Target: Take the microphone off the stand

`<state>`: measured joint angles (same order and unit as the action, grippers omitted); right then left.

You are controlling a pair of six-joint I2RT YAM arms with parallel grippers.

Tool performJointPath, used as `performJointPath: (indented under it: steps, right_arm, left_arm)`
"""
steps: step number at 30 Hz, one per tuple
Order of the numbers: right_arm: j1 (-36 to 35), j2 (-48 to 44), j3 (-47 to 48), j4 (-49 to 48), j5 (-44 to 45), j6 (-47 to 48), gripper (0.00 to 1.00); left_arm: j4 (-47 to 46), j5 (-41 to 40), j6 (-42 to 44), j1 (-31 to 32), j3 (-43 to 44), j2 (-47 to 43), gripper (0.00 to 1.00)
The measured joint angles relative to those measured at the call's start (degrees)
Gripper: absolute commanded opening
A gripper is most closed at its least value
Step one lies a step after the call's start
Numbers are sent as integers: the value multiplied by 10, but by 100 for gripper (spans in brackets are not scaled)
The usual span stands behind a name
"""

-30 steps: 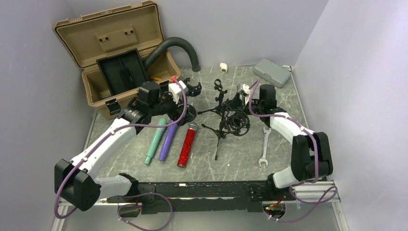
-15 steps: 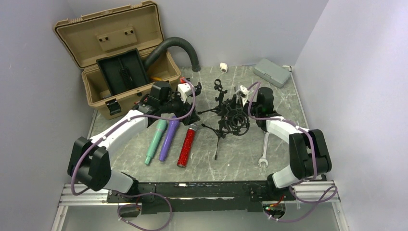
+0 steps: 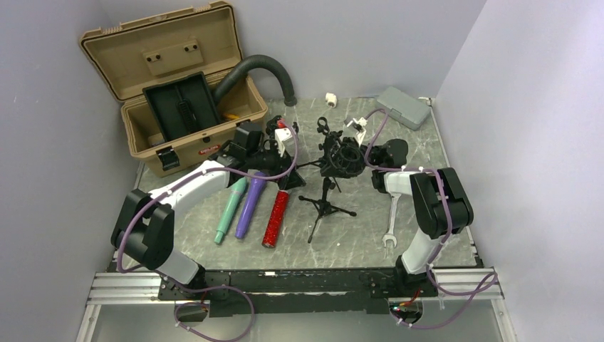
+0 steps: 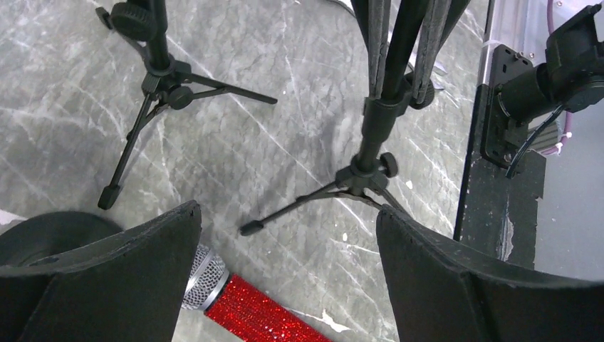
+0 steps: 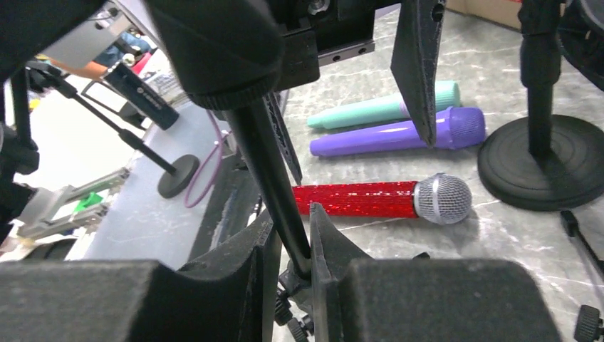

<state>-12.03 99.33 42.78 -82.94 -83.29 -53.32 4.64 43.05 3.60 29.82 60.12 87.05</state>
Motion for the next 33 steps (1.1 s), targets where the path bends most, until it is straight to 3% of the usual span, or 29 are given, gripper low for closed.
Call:
performJointPath:
  steps: [7,12,14,17,19,25,33]
  right_arm:
    - [23,-17,49,-15,-16,-85,2]
    - [42,-65,90,30,-17,-55,0]
    - [43,-92,106,111,-12,12,0]
    - [20,-143,216,510,56,311,0]
    - [-5,-154,304,699,115,463,0]
    - [-49,-216,327,925,158,612,0]
    - [-66,-216,325,994,147,609,0]
  left_arm:
    - [8,6,0,7,24,2,96]
    - [9,5,0,7,37,2,96]
    - [17,4,1,7,40,2,96]
    - [39,1,2,7,55,1,97]
    - [47,0,2,7,69,-1,97]
    - [52,-1,3,7,82,-37,98]
    - [67,27,19,7,92,-109,96]
